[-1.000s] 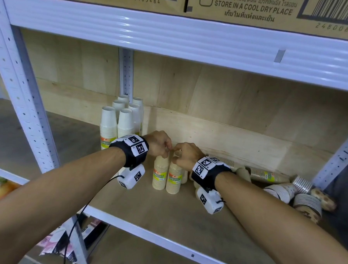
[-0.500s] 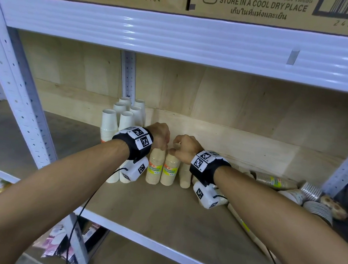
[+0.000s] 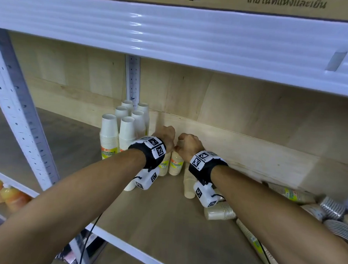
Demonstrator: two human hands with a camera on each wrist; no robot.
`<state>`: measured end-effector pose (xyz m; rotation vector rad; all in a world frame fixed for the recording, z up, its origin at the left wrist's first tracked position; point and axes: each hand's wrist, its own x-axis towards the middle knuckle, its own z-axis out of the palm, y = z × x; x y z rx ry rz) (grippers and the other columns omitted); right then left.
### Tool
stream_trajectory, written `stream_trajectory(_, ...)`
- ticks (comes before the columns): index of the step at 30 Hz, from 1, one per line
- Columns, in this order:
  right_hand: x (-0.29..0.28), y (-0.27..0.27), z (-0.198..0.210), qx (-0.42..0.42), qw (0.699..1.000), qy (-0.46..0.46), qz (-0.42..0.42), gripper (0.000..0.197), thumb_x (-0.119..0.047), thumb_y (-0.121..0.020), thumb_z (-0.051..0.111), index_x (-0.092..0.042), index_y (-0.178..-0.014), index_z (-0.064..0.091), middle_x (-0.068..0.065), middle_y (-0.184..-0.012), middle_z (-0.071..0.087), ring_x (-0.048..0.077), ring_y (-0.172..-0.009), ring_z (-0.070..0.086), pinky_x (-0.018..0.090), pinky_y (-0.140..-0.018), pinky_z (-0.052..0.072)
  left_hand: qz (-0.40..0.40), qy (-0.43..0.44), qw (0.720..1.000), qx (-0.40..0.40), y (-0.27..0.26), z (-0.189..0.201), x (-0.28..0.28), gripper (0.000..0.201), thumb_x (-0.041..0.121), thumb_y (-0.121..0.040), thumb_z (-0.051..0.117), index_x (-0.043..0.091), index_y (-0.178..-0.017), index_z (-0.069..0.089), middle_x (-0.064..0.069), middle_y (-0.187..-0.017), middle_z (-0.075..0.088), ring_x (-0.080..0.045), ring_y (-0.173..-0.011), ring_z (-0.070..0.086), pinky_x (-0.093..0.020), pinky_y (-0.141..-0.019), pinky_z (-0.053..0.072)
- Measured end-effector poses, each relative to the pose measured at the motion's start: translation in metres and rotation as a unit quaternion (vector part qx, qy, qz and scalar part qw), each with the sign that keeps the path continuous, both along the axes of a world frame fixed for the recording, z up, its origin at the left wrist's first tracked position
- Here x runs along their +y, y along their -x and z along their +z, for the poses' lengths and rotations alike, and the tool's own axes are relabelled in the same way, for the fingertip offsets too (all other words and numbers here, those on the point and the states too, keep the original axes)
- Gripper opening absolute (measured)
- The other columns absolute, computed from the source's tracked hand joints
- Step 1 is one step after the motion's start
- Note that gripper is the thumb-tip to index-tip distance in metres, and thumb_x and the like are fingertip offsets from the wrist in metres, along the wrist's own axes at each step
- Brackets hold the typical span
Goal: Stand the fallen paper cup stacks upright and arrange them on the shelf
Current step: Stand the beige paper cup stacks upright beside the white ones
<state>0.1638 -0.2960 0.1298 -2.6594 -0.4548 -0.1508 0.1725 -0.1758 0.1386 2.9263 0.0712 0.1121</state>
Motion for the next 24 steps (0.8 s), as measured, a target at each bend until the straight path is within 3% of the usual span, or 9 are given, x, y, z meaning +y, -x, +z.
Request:
stream_trajectory(4, 0.001, -0.012, -0.006, 0.007, 1.0, -0.003, 0.002, 0.03, -0.023, -0.087, 0.062, -0.011, -0.114, 0.062, 0.011, -0.113, 0.065, 0.03, -0.1, 0.062, 0.029, -0.072, 0.046, 0.013, 0.007, 1.0, -0.008, -0.007, -0.009, 0.002, 0.033, 0.003, -0.088, 0.054, 0.008, -0.12, 0.057, -0.013, -0.126, 0.055, -0.029, -0.111, 0.06, -0.037, -0.089, 0.054)
stream_trajectory(7, 0.002, -0.018, -0.009, 0.015, 1.0, -0.006, 0.006, 0.031, -0.024, -0.086, 0.062, -0.012, -0.115, 0.062, 0.01, -0.114, 0.065, 0.03, -0.1, 0.062, 0.029, -0.073, 0.046, 0.016, 0.016, 1.0, 0.0, -0.011, -0.013, 0.003, 0.033, 0.003, -0.088, 0.052, 0.008, -0.12, 0.056, -0.013, -0.127, 0.053, -0.03, -0.114, 0.058, -0.036, -0.09, 0.053)
stream_trajectory(12, 0.002, -0.023, -0.012, 0.018, 1.0, -0.007, 0.012, 0.035, -0.025, -0.088, 0.059, -0.012, -0.121, 0.06, 0.011, -0.118, 0.064, 0.03, -0.104, 0.061, 0.032, -0.08, 0.049, 0.013, 0.027, 1.0, -0.005, -0.015, -0.018, 0.005, 0.034, 0.005, -0.089, 0.052, 0.009, -0.122, 0.054, -0.012, -0.128, 0.052, -0.029, -0.117, 0.054, -0.036, -0.093, 0.049)
stream_trajectory(19, -0.005, -0.021, -0.007, 0.026, 0.999, -0.004, 0.025, 0.031, -0.024, -0.088, 0.057, -0.013, -0.117, 0.059, 0.011, -0.113, 0.064, 0.032, -0.106, 0.061, 0.036, -0.084, 0.052, 0.006, 0.052, 0.998, -0.02, -0.011, -0.008, 0.008, 0.039, 0.001, -0.09, 0.051, 0.009, -0.128, 0.052, -0.011, -0.133, 0.049, -0.028, -0.12, 0.053, -0.036, -0.099, 0.048)
stream_trajectory(24, -0.022, -0.014, 0.005, 0.03, 0.999, 0.019, 0.009, 0.052, -0.033, -0.088, 0.061, -0.019, -0.136, 0.05, 0.008, -0.128, 0.061, 0.028, -0.114, 0.059, 0.038, -0.094, 0.051, -0.016, 0.066, 0.997, -0.034, -0.004, 0.013, 0.005, 0.043, 0.0, -0.087, 0.054, 0.009, -0.129, 0.053, -0.011, -0.133, 0.051, -0.028, -0.118, 0.055, -0.036, -0.095, 0.05)
